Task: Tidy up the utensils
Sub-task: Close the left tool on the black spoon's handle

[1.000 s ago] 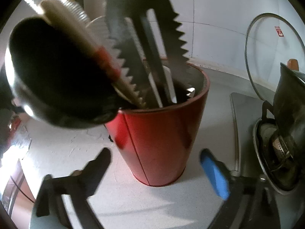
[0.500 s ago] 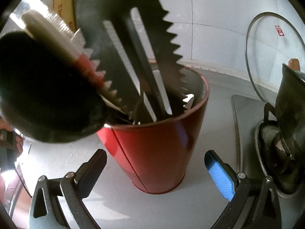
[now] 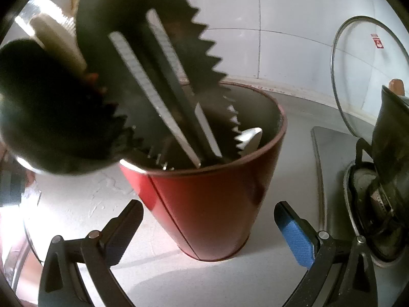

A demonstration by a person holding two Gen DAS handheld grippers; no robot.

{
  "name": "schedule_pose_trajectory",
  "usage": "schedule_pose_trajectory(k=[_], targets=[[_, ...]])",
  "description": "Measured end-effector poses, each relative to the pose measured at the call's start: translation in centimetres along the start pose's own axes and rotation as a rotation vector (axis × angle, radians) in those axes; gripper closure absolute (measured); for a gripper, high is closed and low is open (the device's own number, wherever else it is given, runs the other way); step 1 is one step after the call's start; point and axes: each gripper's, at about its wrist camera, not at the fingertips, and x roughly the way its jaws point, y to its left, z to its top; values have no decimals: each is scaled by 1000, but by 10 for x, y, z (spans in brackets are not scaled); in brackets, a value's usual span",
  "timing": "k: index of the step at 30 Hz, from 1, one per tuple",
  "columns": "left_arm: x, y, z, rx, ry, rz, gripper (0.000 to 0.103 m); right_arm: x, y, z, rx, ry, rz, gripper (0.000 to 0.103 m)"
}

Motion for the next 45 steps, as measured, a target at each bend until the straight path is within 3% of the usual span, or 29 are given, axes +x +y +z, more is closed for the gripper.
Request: schedule_pose_trajectory(k=[11, 27, 39, 45], targets=[[28, -24, 10, 51, 99, -36, 48, 0, 8, -4, 5, -3, -6, 0], [47, -35, 10, 77, 89, -25, 50, -3, 12, -9, -2, -8, -10, 0], [54, -37, 2, 68, 106, -19, 90, -4, 15, -11, -14, -4, -15, 0], [49, -32, -1, 32, 62, -55, 98, -4, 17, -13, -19, -2, -10, 0]])
